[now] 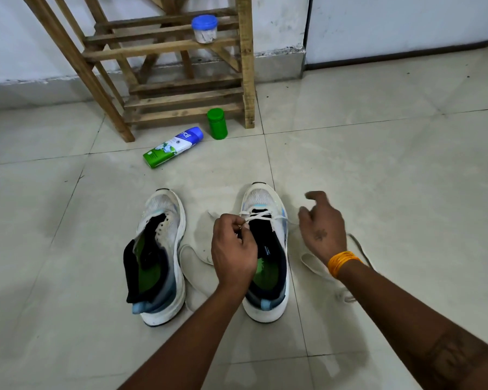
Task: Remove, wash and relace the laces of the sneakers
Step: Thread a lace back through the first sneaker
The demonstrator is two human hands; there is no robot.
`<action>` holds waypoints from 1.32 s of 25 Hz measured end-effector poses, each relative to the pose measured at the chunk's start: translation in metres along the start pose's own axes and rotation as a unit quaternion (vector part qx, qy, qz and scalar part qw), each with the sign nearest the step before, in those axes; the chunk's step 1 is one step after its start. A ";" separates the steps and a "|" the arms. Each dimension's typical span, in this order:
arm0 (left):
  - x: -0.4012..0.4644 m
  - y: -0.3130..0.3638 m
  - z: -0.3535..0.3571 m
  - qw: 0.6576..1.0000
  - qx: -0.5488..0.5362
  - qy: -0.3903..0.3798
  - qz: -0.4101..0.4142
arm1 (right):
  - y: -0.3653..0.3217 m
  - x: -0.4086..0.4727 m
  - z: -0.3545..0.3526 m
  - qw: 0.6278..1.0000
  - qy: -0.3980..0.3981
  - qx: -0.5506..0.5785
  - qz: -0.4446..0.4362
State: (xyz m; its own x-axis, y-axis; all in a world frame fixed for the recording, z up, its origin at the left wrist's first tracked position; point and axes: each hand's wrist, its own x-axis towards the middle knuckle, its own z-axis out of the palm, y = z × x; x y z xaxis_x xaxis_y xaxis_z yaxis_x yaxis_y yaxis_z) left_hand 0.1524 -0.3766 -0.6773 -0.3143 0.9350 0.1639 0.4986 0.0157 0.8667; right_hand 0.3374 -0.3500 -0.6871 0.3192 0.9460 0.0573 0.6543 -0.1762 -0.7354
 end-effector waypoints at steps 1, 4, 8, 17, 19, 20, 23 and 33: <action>0.000 0.000 0.001 1.000 -0.001 0.002 0.000 | -0.009 -0.006 0.002 0.995 -0.051 -0.035 -0.081; -0.001 0.002 0.003 1.000 0.000 0.009 -0.004 | -0.018 -0.007 0.007 0.968 -0.124 -0.108 -0.192; -0.003 -0.001 0.002 1.000 0.013 0.006 0.009 | -0.007 0.007 0.001 0.939 -0.122 -0.284 -0.153; -0.017 -0.004 -0.001 1.000 -0.029 0.003 0.000 | -0.022 -0.004 0.003 0.907 -0.168 -0.293 -0.251; -0.019 -0.005 -0.002 0.999 -0.033 0.007 0.011 | -0.021 -0.001 0.002 0.913 -0.150 -0.313 -0.216; -0.019 -0.004 -0.002 0.999 -0.031 0.011 0.013 | -0.016 0.002 -0.004 0.916 -0.135 -0.334 -0.175; -0.019 -0.004 -0.001 0.999 -0.026 0.018 0.018 | -0.002 0.007 -0.022 0.892 -0.143 -0.423 -0.068; -0.017 -0.005 0.000 0.999 -0.008 0.020 0.028 | -0.007 0.000 -0.020 0.894 -0.149 -0.417 -0.071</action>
State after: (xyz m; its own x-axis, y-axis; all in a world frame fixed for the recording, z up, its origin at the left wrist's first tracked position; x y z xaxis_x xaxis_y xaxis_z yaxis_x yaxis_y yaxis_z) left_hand 0.1557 -0.3930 -0.6845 -0.3192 0.9192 0.2305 0.5031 -0.0418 0.8632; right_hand 0.3467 -0.3539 -0.6689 0.0770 0.9837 -0.1627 0.9968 -0.0727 0.0320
